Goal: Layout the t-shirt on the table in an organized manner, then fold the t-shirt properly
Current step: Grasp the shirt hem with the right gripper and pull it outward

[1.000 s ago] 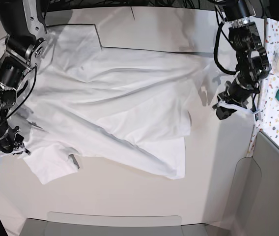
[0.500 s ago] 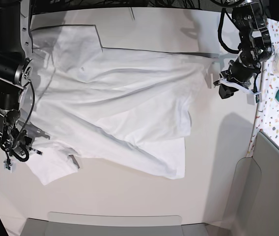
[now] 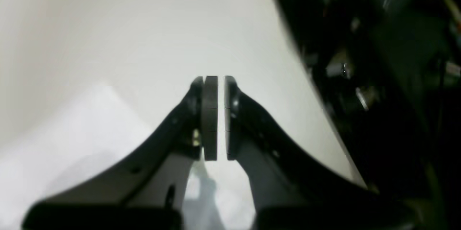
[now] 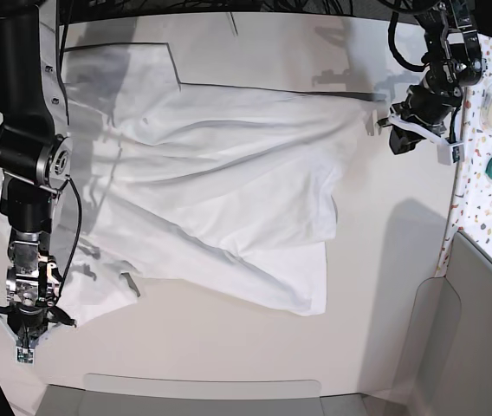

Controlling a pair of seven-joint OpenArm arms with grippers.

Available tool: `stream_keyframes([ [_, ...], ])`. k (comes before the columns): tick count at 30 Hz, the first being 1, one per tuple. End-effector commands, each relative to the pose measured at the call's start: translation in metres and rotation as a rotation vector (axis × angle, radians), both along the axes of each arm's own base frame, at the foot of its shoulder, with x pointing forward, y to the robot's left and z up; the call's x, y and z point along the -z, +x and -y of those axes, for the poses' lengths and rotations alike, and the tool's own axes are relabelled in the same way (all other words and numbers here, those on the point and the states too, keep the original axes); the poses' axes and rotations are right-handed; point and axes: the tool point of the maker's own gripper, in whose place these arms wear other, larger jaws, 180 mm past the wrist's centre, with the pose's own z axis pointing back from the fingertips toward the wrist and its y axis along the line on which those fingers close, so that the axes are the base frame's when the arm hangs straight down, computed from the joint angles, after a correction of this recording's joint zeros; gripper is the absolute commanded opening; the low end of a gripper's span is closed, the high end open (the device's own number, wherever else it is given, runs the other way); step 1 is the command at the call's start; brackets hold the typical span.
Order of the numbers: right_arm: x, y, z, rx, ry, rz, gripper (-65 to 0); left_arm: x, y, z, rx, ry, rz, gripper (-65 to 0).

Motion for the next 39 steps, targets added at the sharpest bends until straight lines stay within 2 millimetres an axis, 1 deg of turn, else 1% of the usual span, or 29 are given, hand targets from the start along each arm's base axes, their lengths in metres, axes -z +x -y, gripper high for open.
stream_keyframes([
  [1, -0.026, 0.008, 0.004, 0.019, 0.019, 0.074, -60.5, -0.011, 0.006, -0.001, 0.005, 0.01, 0.045, -60.0],
  [3, -0.028, 0.005, 0.007, 0.052, 0.096, 0.074, -62.3, -0.011, 0.006, 0.0, 0.008, 0.007, 0.043, -60.1],
  [4, -0.016, 0.0, 0.004, 0.046, 0.157, 0.028, -64.2, -0.011, 0.006, 0.0, 0.008, 0.007, 0.042, -60.1],
  [5, -0.004, -0.006, -0.003, 0.018, 0.231, -0.037, -65.0, -0.01, 0.006, 0.0, 0.006, 0.005, 0.041, -60.1],
  [6, 0.003, -0.012, -0.011, -0.016, 0.284, -0.095, -65.0, -0.01, 0.006, -0.001, 0.004, 0.006, 0.041, -60.1],
  [7, 0.015, -0.021, -0.023, -0.065, 0.345, -0.167, -65.0, -0.01, 0.005, -0.001, 0.005, 0.008, 0.038, -60.1],
  [8, 0.022, -0.031, -0.032, -0.1, 0.385, -0.219, -65.0, -0.009, 0.005, -0.003, 0.003, 0.01, 0.037, -60.1],
  [9, 0.028, -0.043, -0.035, -0.124, 0.408, -0.263, -65.0, -0.008, 0.002, -0.003, 0.004, 0.013, 0.03, -60.1],
  [12, 0.039, -0.08, -0.031, -0.129, 0.443, -0.403, -65.0, -0.005, -0.002, -0.003, 0.004, 0.015, 0.02, -60.0],
  [14, 0.048, -0.095, -0.031, -0.123, 0.471, -0.462, -65.0, -0.004, -0.002, -0.002, 0.008, 0.014, 0.018, -60.0],
  [15, 0.051, -0.102, -0.024, -0.112, 0.474, -0.48, -65.0, -0.004, -0.001, -0.001, 0.011, 0.012, 0.017, -60.0],
  [17, 0.068, -0.116, -0.016, -0.091, 0.486, -0.523, -65.0, -0.004, -0.002, 0.0, 0.012, 0.01, 0.015, -60.0],
  [20, 0.096, -0.128, -0.014, -0.074, 0.509, -0.564, -65.0, -0.003, -0.003, -0.001, 0.008, 0.012, 0.013, -60.0],
  [22, 0.115, -0.131, -0.016, -0.07, 0.527, -0.573, -65.0, -0.004, -0.003, -0.002, 0.009, 0.013, 0.013, -60.0],
  [23, 0.127, -0.132, -0.017, -0.073, 0.515, -0.588, -65.0, -0.003, -0.003, -0.002, 0.01, 0.013, 0.01, -60.0],
  [25, 0.141, -0.13, -0.018, -0.088, 0.462, -0.585, -65.0, -0.003, -0.003, -0.001, 0.012, 0.011, 0.007, -60.0],
  [28, 0.148, -0.121, -0.02, -0.119, 0.365, -0.56, -65.0, -0.002, -0.004, 0.001, 0.014, 0.007, 0.005, -60.0],
  [31, 0.139, -0.106, -0.016, -0.106, 0.291, -0.509, -65.0, 0.004, -0.013, 0.001, 0.014, 0.004, -0.02, -60.0],
  [33, 0.12, -0.086, -0.009, -0.092, 0.232, -0.435, -65.0, 0.006, -0.016, 0.001, 0.014, 0.004, -0.028, -60.0],
  [35, 0.106, -0.073, 0.0, -0.065, 0.168, -0.381, -65.0, 0.007, -0.016, 0.002, 0.014, 0.003, -0.029, -60.0],
  [37, 0.087, -0.059, 0.011, -0.037, 0.098, -0.317, -65.0, 0.01, -0.021, 0.002, 0.014, 0.003, -0.042, -60.0],
  [39, 0.068, -0.042, 0.012, -0.022, 0.046, -0.249, -65.0, 0.013, -0.027, 0.001, 0.012, 0.004, -0.054, -60.0],
])
